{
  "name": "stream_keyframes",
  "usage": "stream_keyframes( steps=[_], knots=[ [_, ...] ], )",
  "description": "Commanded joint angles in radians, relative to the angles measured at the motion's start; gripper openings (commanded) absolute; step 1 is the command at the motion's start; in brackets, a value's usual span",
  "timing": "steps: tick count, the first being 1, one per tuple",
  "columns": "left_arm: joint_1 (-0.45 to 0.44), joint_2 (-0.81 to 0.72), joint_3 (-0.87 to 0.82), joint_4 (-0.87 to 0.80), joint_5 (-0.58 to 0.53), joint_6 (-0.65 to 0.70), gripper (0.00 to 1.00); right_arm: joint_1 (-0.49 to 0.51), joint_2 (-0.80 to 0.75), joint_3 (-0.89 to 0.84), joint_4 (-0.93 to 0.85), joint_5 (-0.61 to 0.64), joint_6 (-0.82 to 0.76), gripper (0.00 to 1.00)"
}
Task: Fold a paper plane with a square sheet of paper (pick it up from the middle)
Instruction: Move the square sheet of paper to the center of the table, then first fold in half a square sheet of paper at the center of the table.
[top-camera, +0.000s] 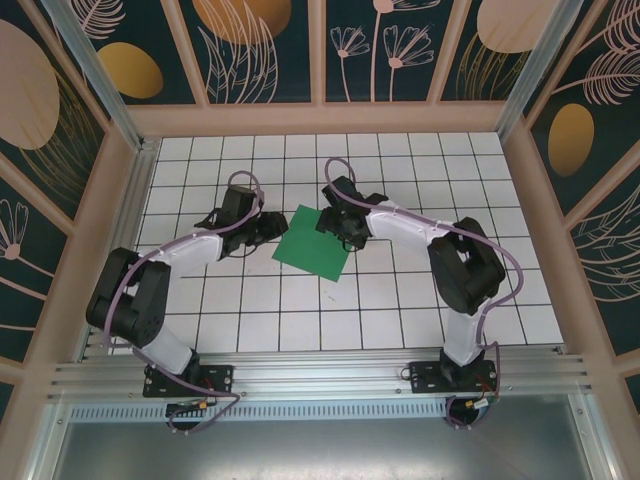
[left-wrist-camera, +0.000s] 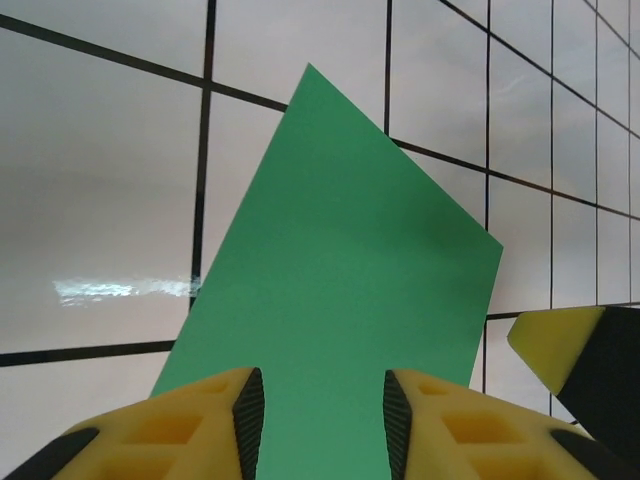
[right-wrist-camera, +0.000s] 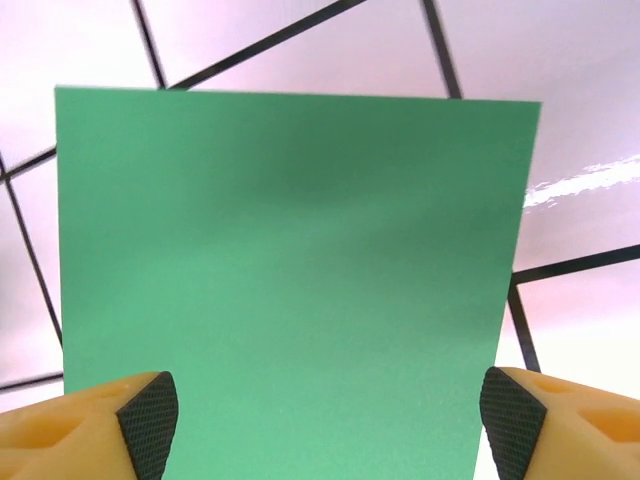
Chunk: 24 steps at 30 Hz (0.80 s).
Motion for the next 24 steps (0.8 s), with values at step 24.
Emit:
stream_keyframes(
  steps=[24],
  knots=[
    [-0.039, 0.273, 0.195, -0.204, -0.024, 0.056, 0.18, 0.007, 0.161, 0.075, 0.015, -0.132, 0.059, 0.89]
  ],
)
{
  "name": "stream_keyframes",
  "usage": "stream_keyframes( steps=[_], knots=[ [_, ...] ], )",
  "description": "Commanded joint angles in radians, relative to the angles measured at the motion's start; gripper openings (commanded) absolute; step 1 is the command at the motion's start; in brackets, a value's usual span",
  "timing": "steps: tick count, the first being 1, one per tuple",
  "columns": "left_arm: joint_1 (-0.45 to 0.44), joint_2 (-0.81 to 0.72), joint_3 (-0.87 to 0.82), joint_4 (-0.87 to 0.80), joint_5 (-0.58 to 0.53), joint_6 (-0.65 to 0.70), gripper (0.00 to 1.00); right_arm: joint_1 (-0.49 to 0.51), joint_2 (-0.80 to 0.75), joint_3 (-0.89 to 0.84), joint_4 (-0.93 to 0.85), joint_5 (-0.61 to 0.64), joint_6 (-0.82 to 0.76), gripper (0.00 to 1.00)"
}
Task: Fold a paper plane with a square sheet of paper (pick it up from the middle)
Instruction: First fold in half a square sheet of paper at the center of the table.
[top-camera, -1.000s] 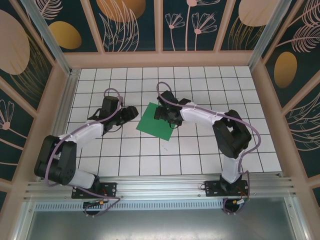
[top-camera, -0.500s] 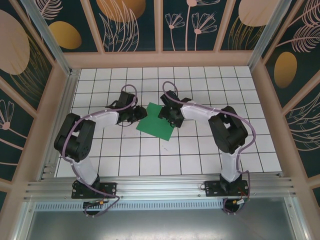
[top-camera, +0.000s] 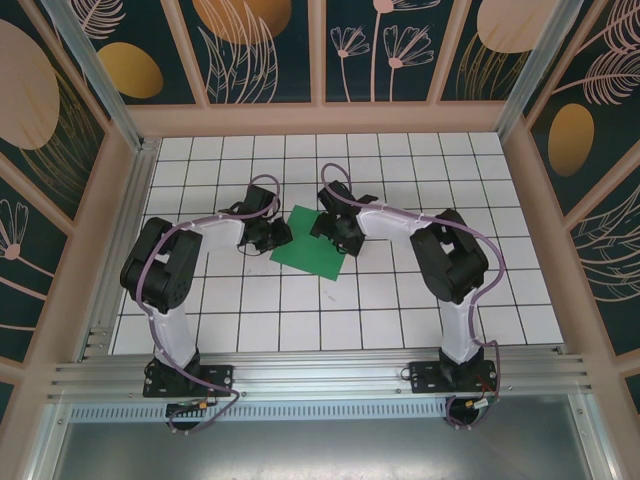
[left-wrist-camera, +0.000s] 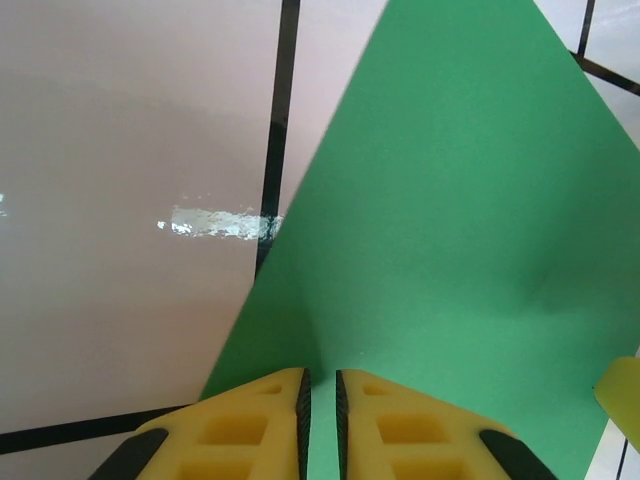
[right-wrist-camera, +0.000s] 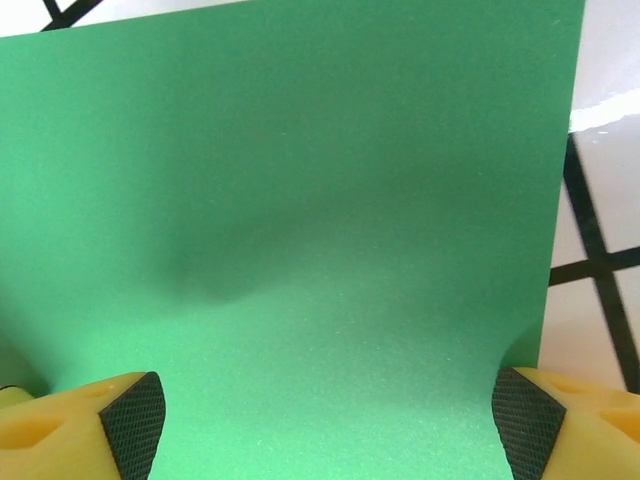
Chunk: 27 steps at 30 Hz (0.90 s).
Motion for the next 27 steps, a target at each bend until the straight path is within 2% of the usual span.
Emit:
stream_keyframes(
  steps=[1, 9, 15, 19, 27],
  knots=[
    [-0.009, 0.029, 0.032, -0.050, 0.001, 0.028, 0.18, 0.003, 0.049, 0.038, 0.014, -0.046, -0.017, 0.89],
    [-0.010, 0.050, 0.032, -0.066, -0.004, 0.034, 0.14, 0.005, 0.064, 0.078, 0.023, -0.067, -0.056, 0.89],
    [-0.010, 0.042, 0.024, -0.074, -0.040, 0.029, 0.13, 0.006, -0.001, 0.092, -0.074, 0.103, -0.049, 0.89],
    [-0.010, 0.042, 0.012, -0.070, -0.047, 0.020, 0.11, 0.020, -0.042, 0.091, -0.121, 0.156, -0.031, 0.89],
    [-0.010, 0.047, 0.004, -0.062, -0.051, 0.013, 0.10, 0.055, 0.035, 0.142, -0.129, 0.117, -0.022, 0.89]
  ],
)
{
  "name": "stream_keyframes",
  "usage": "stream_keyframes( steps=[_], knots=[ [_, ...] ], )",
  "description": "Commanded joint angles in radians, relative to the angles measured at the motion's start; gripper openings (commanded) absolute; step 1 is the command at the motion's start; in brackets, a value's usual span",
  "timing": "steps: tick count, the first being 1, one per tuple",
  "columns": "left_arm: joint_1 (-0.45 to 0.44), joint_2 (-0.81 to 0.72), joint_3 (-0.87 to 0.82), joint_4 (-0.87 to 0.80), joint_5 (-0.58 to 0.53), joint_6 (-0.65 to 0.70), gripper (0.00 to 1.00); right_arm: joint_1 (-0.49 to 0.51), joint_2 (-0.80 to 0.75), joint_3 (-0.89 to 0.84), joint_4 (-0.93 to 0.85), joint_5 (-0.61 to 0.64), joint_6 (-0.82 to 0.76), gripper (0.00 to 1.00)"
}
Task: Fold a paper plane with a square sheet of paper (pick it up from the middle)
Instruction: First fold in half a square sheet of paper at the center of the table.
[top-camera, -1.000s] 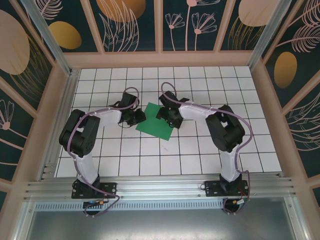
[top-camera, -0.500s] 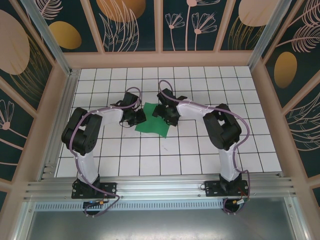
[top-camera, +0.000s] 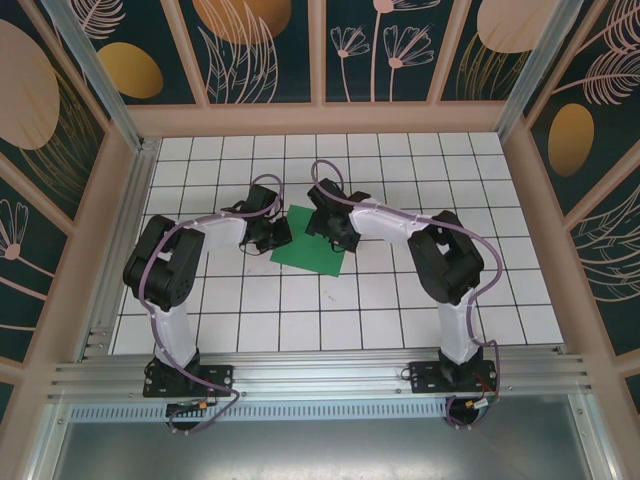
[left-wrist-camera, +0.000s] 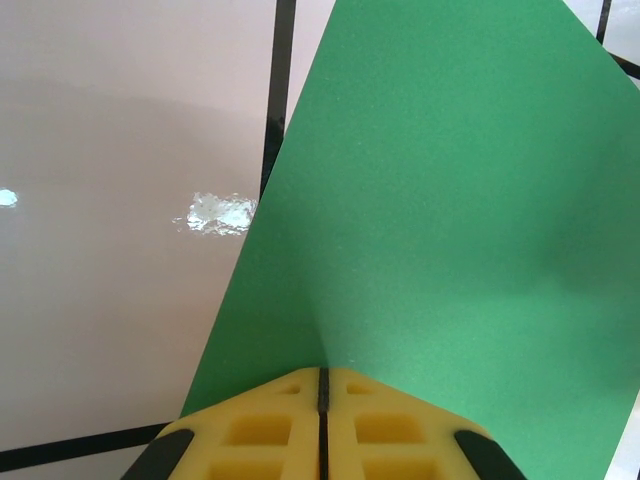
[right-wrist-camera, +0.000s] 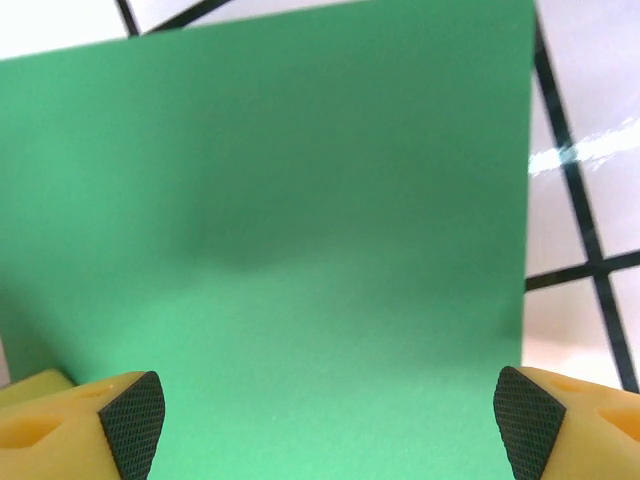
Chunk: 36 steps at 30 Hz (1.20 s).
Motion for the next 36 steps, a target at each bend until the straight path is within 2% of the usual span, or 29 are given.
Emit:
stream_keyframes(
  steps=[1, 13, 24, 30, 36],
  knots=[
    [-0.006, 0.028, -0.018, -0.040, -0.035, -0.002, 0.09, 0.006, 0.039, 0.061, -0.042, 0.008, 0.004, 0.89],
    [-0.006, 0.031, -0.024, -0.036, -0.027, -0.002, 0.08, 0.003, 0.119, 0.086, -0.067, 0.009, 0.014, 0.92],
    [-0.006, 0.036, -0.043, 0.001, 0.018, -0.004, 0.05, -0.008, 0.126, 0.060, 0.108, -0.195, -0.039, 0.94],
    [-0.006, 0.030, -0.052, 0.012, 0.033, -0.004, 0.05, -0.010, 0.115, 0.064, 0.128, -0.206, -0.057, 0.95],
    [-0.005, 0.017, -0.062, 0.029, 0.054, -0.004, 0.05, -0.013, 0.114, 0.073, 0.118, -0.186, -0.071, 0.85]
  ],
)
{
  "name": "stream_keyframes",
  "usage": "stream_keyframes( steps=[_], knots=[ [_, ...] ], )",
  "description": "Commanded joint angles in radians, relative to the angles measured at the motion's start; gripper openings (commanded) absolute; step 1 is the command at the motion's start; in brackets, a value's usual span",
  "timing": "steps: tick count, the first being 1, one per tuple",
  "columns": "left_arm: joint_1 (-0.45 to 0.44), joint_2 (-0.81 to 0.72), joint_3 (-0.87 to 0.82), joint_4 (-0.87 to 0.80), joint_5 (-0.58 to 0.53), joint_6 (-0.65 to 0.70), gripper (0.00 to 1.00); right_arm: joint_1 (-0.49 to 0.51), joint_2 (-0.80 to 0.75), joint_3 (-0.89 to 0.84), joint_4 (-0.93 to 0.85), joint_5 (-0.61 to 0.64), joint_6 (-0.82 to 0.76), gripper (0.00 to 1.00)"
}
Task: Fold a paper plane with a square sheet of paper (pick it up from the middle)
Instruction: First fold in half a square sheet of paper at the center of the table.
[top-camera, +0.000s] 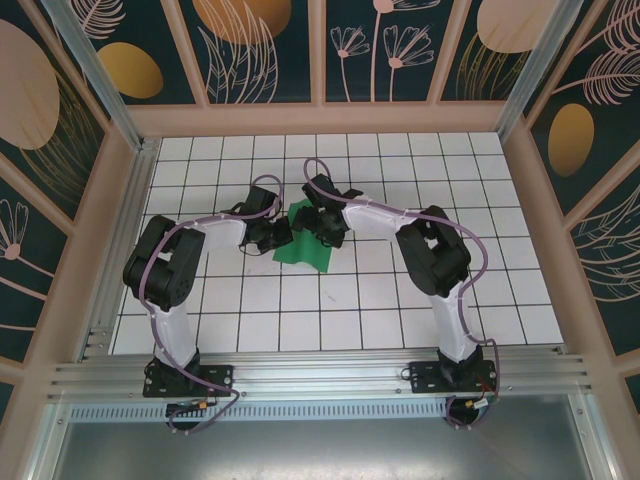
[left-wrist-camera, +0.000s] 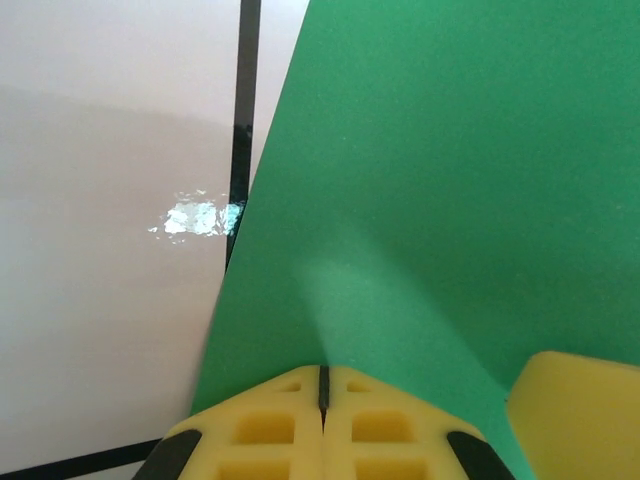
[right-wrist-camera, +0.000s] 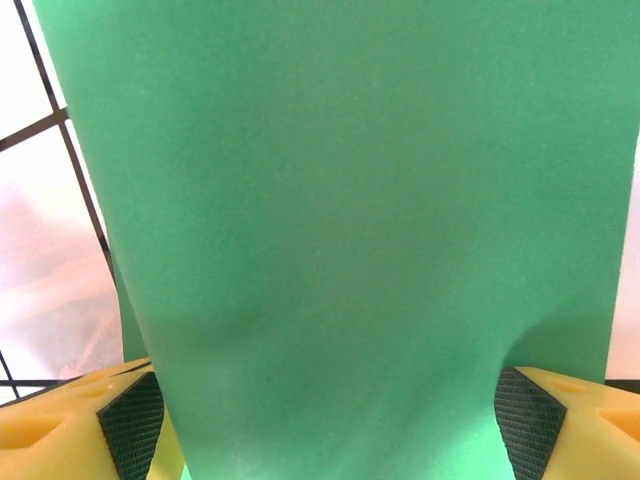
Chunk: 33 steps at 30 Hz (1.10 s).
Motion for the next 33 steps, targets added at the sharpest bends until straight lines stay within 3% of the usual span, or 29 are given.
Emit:
stream_keyframes(
  steps=[1, 10, 17, 28, 33],
  knots=[
    [-0.006, 0.016, -0.035, -0.036, 0.021, -0.003, 0.05, 0.000, 0.014, 0.000, 0.004, -0.004, -0.023, 0.83],
    [-0.006, -0.014, -0.028, -0.025, 0.032, -0.006, 0.06, -0.003, -0.013, -0.030, 0.062, -0.038, -0.056, 0.53],
    [0.018, -0.099, -0.029, -0.008, 0.037, -0.036, 0.16, -0.022, -0.099, -0.129, 0.201, -0.098, -0.097, 0.34],
    [0.152, -0.271, -0.168, 0.117, 0.180, -0.097, 0.45, -0.115, -0.233, -0.346, 0.611, -0.505, -0.115, 0.28],
    [0.157, -0.272, -0.242, 0.255, 0.271, -0.151, 0.55, -0.136, -0.221, -0.387, 0.680, -0.603, -0.117, 0.28]
  ],
)
